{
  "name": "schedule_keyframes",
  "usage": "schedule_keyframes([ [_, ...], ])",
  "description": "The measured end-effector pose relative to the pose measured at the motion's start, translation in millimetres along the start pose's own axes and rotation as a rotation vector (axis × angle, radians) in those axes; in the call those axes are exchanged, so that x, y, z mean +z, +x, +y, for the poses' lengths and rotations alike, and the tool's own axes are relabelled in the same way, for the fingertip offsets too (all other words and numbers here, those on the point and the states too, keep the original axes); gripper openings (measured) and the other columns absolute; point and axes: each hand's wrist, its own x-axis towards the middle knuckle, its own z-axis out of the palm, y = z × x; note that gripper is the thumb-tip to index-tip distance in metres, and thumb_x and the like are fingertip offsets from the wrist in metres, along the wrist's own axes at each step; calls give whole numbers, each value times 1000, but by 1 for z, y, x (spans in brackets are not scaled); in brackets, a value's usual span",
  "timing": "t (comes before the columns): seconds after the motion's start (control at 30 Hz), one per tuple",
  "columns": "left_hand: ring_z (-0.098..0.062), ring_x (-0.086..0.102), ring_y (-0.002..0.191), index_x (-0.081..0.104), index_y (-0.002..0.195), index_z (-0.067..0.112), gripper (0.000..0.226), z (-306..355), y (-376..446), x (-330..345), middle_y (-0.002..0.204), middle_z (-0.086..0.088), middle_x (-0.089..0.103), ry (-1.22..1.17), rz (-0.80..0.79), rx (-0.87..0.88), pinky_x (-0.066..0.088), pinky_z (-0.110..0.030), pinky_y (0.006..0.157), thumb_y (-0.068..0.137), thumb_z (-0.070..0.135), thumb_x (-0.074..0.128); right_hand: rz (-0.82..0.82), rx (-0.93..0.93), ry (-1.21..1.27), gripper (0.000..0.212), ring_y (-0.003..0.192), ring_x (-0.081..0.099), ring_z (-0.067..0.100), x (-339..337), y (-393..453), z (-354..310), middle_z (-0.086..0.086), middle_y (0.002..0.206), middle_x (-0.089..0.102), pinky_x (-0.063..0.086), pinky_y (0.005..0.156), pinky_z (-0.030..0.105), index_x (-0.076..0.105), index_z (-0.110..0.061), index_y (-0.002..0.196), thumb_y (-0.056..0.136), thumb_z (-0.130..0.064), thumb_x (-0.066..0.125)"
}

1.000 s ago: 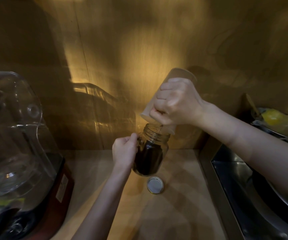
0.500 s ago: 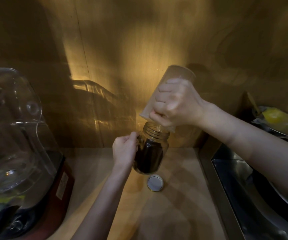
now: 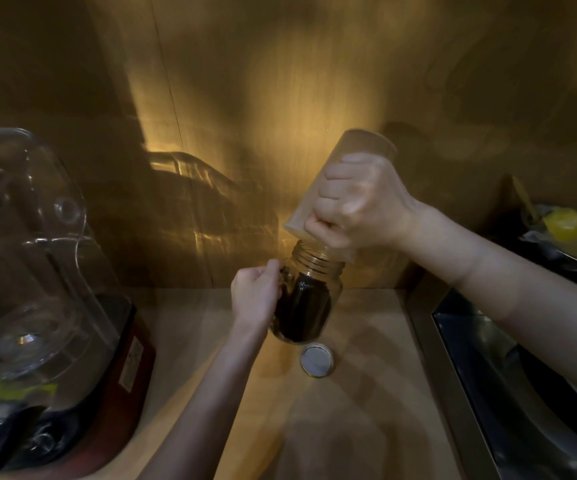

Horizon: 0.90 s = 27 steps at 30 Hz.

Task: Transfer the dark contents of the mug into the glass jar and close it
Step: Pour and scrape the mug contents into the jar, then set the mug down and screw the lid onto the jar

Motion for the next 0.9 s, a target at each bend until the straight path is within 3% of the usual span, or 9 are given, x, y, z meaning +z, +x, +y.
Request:
schedule_keyframes([
  [0.1, -19, 39, 49, 46, 38, 17, 44, -10, 3, -1, 40, 1, 41, 14, 66, -37, 35, -31, 57, 81, 24, 54, 42, 298, 107, 37, 31, 37, 19, 6, -15, 4, 5, 30, 42, 34, 34, 22, 50, -9, 34, 70, -8, 58],
  [0.23, -22, 43, 57, 49, 44, 15, 40, -36, 2, -8, 47, -3, 45, -26, 81, -137, 35, -34, 61, 81, 27, 55, 17, 750, 293, 42, 32, 41, 25, 21, -54, 4, 14, 33, 44, 38, 33, 35, 51, -1, 37, 76, -17, 53],
  [0.33, -17, 43, 49, 51, 51, 17, 35, -52, 0, -17, 44, 2, 47, -92, 43, -237, 32, -27, 52, 85, 26, 53, -15, 1108, 446, 45, 39, 38, 24, 40, -92, -8, 16, 38, 41, 36, 42, 38, 46, 6, 41, 78, -18, 56],
  [0.43, -2, 49, 37, 56, 60, 15, 30, -72, -2, -31, 35, 6, 52, -143, 32, -326, 38, -22, 49, 88, 23, 49, -13, 1502, 625, 44, 54, 40, 20, 67, -131, -20, 10, 53, 44, 41, 51, 43, 51, 12, 51, 79, -20, 63],
  [0.57, -11, 42, 45, 54, 55, 18, 32, -114, -9, -45, 40, 8, 46, -232, 49, -361, 30, -31, 57, 85, 26, 45, 37, 1985, 885, 29, 68, 52, 22, 102, -170, -47, 10, 64, 56, 40, 66, 34, 58, -8, 54, 82, -12, 62],
  [0.67, -17, 36, 56, 52, 50, 22, 32, -132, -16, -43, 48, 3, 45, -119, 121, -320, 29, -32, 56, 81, 26, 44, 84, 2130, 934, 25, 66, 48, 20, 126, -186, -66, 9, 65, 51, 39, 58, 22, 56, -7, 62, 87, -6, 57],
  [0.73, -17, 41, 61, 52, 61, 22, 26, -134, -20, -44, 62, -4, 49, -33, 159, -244, 36, -30, 58, 85, 21, 43, 30, 2171, 911, 34, 51, 45, 7, 145, -194, -76, -2, 50, 50, 34, 45, 14, 51, -9, 56, 89, -5, 55],
  [0.83, -8, 51, 60, 37, 68, 32, 36, -136, -19, -45, 63, 7, 45, 139, 178, -278, 37, -3, 51, 91, 4, 39, -35, 2199, 880, 52, 46, 40, 5, 172, -207, -86, -10, 36, 44, 32, 52, 26, 46, -19, 39, 88, -5, 54],
  [0.9, 4, 51, 48, 39, 65, 28, 36, -141, -14, -41, 44, 10, 49, 106, 203, -351, 36, -9, 46, 90, 2, 38, -67, 2221, 880, 48, 50, 39, 8, 187, -207, -91, -7, 43, 45, 31, 54, 28, 44, -19, 39, 86, -16, 55],
])
